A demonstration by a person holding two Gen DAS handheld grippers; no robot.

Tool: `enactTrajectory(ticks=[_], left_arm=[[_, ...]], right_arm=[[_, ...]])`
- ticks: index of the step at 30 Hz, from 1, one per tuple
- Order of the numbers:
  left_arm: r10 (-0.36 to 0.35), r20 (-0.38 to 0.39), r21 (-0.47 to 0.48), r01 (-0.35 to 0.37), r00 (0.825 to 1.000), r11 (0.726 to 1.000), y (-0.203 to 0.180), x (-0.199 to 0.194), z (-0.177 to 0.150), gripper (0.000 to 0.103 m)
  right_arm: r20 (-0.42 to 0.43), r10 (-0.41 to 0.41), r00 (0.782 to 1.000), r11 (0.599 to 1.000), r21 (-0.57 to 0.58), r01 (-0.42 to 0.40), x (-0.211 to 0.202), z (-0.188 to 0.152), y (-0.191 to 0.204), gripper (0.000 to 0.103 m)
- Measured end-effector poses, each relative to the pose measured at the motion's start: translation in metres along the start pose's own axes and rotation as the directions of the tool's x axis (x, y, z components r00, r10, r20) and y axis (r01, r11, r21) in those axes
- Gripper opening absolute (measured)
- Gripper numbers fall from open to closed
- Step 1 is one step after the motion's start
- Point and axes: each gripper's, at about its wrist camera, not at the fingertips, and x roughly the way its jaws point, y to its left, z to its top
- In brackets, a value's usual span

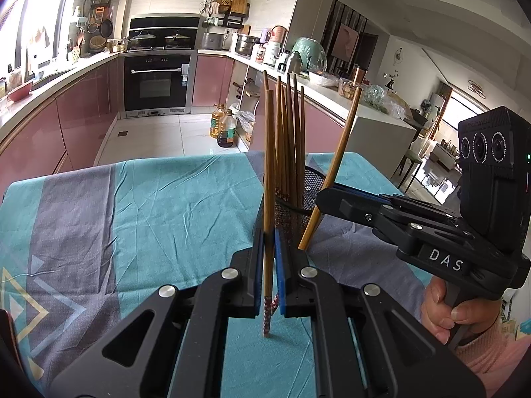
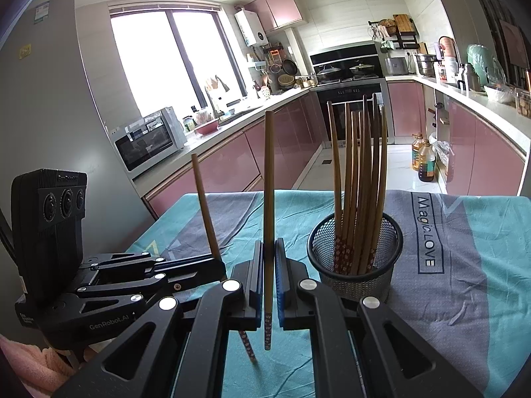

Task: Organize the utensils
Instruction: 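Lower both chopsticks into the mesh cup and open both tools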

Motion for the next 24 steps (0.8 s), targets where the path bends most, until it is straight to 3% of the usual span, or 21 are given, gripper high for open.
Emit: enactTrajectory(ticks=[24], left_arm=[[-0.015, 0.045, 0.027, 0.014, 0.999, 1.000, -0.010, -0.009, 0.020, 0.007]], right_arm=[[0.073, -0.018, 0.997, 1.000, -0.022, 0.020, -0.025, 0.020, -0.008, 0.006]])
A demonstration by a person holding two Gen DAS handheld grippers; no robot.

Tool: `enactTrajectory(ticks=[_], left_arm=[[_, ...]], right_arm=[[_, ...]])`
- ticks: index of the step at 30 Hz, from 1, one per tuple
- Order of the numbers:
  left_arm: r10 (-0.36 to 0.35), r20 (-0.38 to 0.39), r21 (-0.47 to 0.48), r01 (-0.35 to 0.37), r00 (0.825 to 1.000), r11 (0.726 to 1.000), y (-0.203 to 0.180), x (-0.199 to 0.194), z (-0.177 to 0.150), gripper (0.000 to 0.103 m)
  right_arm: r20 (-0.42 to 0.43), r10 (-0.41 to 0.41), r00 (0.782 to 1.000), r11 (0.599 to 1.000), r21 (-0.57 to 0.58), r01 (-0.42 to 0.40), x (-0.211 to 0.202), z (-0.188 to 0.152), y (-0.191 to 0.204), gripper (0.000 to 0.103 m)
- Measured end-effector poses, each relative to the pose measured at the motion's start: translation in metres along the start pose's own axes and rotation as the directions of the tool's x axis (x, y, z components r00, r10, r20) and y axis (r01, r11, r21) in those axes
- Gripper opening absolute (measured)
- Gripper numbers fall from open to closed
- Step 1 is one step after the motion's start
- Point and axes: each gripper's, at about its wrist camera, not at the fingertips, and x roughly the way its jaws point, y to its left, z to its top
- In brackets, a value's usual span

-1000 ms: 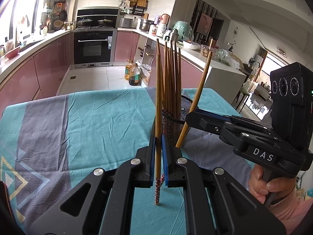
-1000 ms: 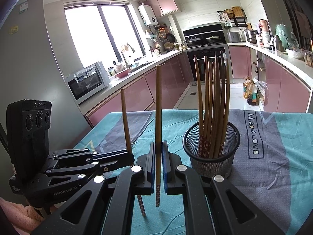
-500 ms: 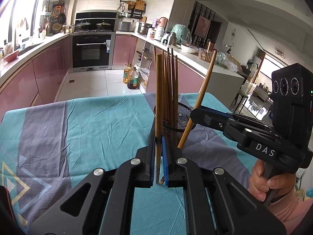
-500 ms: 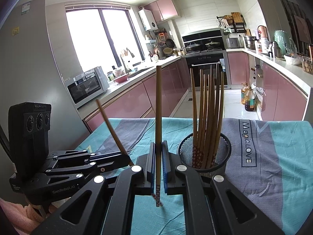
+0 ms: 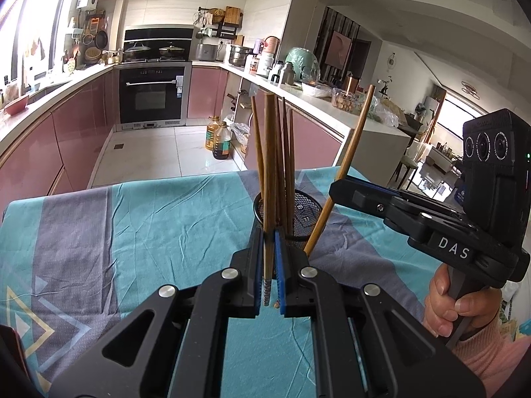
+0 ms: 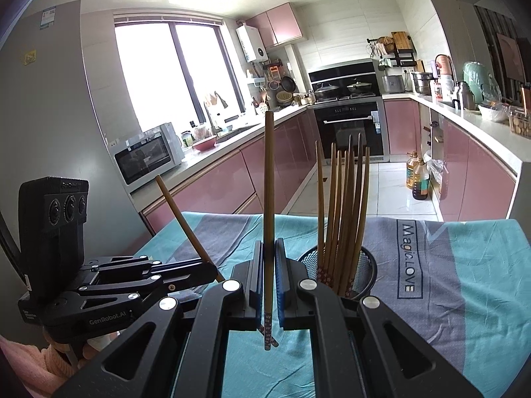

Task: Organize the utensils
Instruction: 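Lower both chopsticks into the mesh cup and open both tools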

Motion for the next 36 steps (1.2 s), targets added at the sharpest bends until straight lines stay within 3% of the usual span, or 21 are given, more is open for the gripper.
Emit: enactTrajectory(ticks=[36], left_arm=[[-0.039, 0.090, 0.043, 0.036, 0.995, 0.998, -0.022, -0.031, 0.041, 0.007]], right_arm=[[0.076, -0.021, 0.997, 1.000, -0.012, 0.022, -0.016, 0.031, -0.009, 0.006]])
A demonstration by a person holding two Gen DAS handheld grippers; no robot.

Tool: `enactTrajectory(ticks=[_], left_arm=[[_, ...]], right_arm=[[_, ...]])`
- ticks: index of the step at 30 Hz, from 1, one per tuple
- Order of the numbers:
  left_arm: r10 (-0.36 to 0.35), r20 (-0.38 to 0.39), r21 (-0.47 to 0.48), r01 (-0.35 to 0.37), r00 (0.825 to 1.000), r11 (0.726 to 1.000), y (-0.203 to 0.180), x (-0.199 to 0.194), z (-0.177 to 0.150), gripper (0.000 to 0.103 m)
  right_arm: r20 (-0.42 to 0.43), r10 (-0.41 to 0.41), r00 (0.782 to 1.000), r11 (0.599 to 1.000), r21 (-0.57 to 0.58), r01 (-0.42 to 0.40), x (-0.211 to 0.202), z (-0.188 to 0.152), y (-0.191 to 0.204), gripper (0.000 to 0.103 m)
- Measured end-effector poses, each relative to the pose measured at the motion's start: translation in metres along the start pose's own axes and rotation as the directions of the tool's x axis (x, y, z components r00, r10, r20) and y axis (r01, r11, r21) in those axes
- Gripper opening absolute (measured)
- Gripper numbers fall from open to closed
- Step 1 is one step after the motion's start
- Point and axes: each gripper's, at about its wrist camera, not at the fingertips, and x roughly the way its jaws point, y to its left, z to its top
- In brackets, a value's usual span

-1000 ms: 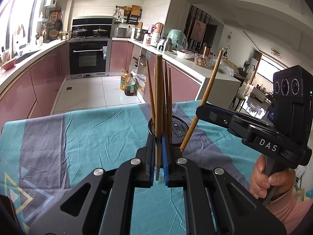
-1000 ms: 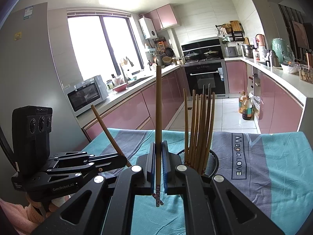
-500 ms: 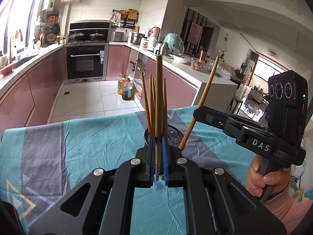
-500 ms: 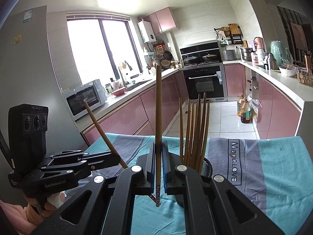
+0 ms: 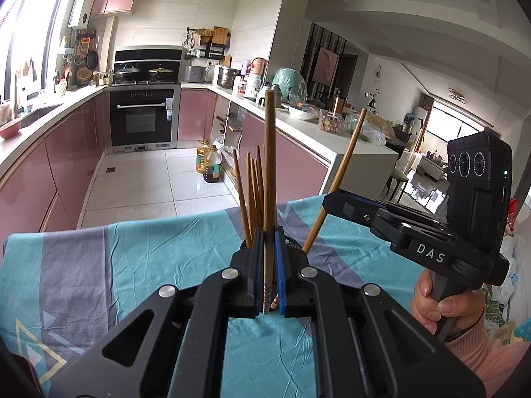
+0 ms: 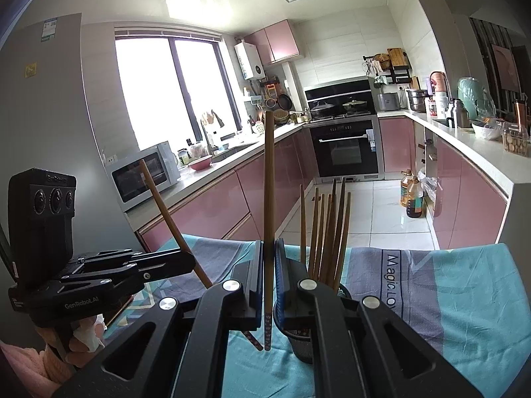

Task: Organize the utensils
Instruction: 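Lower both chopsticks into the mesh cup and open both tools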

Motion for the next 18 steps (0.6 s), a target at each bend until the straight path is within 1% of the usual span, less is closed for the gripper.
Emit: enactTrajectory(ticks=[9, 18], left_arm=[[-0.002, 0.033, 0.011, 0.002, 0.999, 1.000, -0.005, -0.008, 0.008, 0.007], [-0.009, 0.054, 0.004, 0.009, 0.999, 1.000, -0.004, -0.006, 0.019, 0.007]], right_arm=[[0.024, -0.006, 1.000, 1.000, -0.007, 0.006, -0.005, 0.010, -0.002, 0.006], [0.034, -0.017, 0.999, 1.000, -0.017, 0.017, -0.005, 0.015, -0.002, 0.006]])
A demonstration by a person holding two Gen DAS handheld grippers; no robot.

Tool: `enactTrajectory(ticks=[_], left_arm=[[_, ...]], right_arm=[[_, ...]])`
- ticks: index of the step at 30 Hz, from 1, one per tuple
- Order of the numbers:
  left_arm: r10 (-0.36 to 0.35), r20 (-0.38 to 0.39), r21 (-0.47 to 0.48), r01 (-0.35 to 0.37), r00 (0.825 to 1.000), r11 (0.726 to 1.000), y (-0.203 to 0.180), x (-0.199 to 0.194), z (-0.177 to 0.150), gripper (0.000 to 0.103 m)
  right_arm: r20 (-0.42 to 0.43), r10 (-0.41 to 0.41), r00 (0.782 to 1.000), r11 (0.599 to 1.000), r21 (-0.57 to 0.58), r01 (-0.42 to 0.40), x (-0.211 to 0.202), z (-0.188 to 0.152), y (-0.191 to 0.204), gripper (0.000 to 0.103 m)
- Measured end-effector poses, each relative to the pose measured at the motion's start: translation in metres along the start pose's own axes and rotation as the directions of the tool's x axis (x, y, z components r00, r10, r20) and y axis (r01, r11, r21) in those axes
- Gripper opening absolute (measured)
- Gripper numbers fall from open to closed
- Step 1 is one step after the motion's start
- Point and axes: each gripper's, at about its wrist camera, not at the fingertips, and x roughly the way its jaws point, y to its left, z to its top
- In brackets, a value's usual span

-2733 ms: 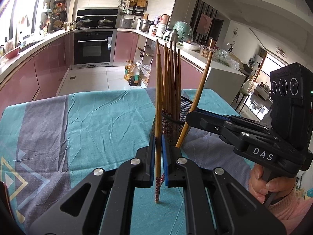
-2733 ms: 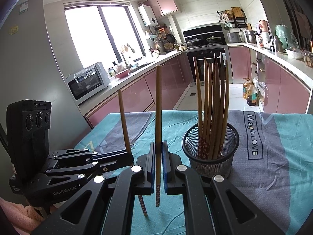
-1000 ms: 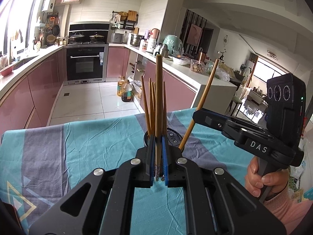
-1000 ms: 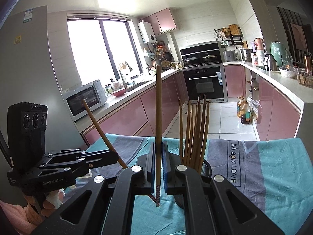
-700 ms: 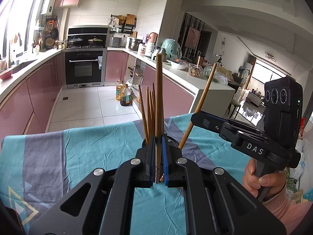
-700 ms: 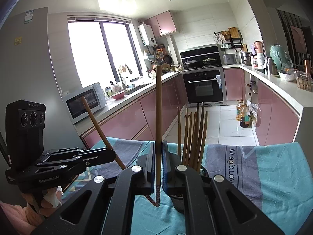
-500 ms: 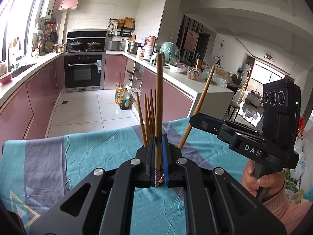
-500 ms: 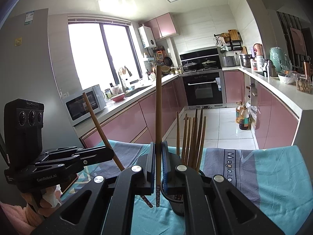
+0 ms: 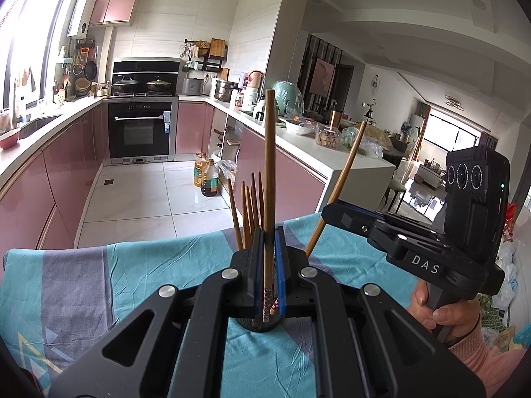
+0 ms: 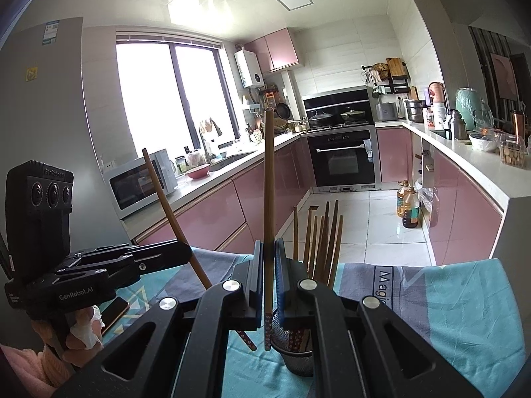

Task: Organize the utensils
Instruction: 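Lower both chopsticks into the mesh cup and open both tools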

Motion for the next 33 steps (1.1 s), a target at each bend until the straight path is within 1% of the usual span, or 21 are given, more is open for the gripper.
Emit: enactTrajectory(ticks=[8, 14, 20, 26, 28, 33], left_arm=[[-0.001, 0.016, -0.004, 0.002, 1.000, 1.000, -0.002, 0.005, 0.007, 0.007], [-0.007, 0.022, -0.001, 0.007, 1.000, 1.000, -0.001, 0.006, 0.005, 0.007], [-0.002, 0.017, 0.006, 0.002, 1.000, 1.000, -0.004, 0.010, 0.002, 0.007], [0.006, -0.031, 0.014, -0.006, 1.000, 1.000, -0.004, 0.018, -0.006, 0.007], [0.012, -0.049, 0.021, -0.011, 0.999, 1.000, -0.005, 0.022, -0.008, 0.007], [0.008, -0.134, 0.045, -0.002, 0.991, 0.999, -0.003, 0.036, -0.014, 0.007]], right_arm=[[0.011, -0.011, 1.000, 1.000, -0.002, 0.011, 0.003, 0.005, -0.003, 0.006], [0.008, -0.020, 1.000, 1.000, -0.002, 0.020, 0.008, 0.007, -0.005, 0.006], [0.000, -0.050, 0.999, 0.999, -0.004, 0.050, 0.018, 0.005, -0.010, 0.006], [-0.024, -0.095, 0.995, 0.995, -0.018, 0.095, 0.029, -0.001, -0.013, 0.006], [-0.041, -0.098, 0.994, 0.995, -0.012, 0.097, 0.035, -0.004, -0.015, 0.006], [-0.116, -0.094, 0.989, 0.996, -0.006, 0.094, 0.055, -0.015, -0.022, 0.006]])
